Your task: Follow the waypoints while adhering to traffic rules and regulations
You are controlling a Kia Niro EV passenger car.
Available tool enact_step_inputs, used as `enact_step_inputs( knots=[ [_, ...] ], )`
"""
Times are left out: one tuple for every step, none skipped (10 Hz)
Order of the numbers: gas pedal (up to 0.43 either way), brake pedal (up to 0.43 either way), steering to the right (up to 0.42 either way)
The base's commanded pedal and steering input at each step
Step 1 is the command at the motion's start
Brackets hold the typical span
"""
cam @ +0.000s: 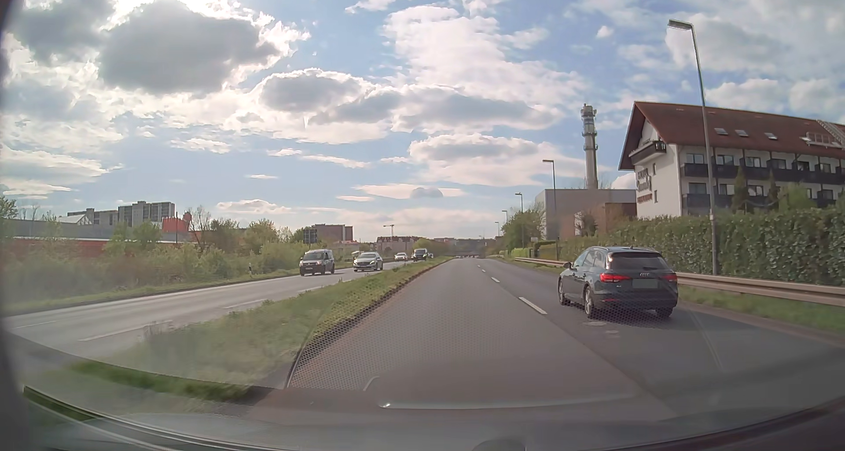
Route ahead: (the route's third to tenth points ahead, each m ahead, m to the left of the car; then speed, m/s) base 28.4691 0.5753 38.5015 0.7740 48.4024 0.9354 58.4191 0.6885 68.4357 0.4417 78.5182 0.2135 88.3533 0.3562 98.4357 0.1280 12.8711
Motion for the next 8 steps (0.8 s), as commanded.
enact_step_inputs(
  knots=[
    [0.087,0.000,-0.004],
    [0.087,0.000,-0.004],
    [0.087,0.000,-0.004],
    [0.087,0.000,-0.004],
    [0.087,0.000,-0.004],
    [0.087,0.000,-0.004],
    [0.087,0.000,-0.003],
    [0.087,0.000,-0.003]
  ],
)
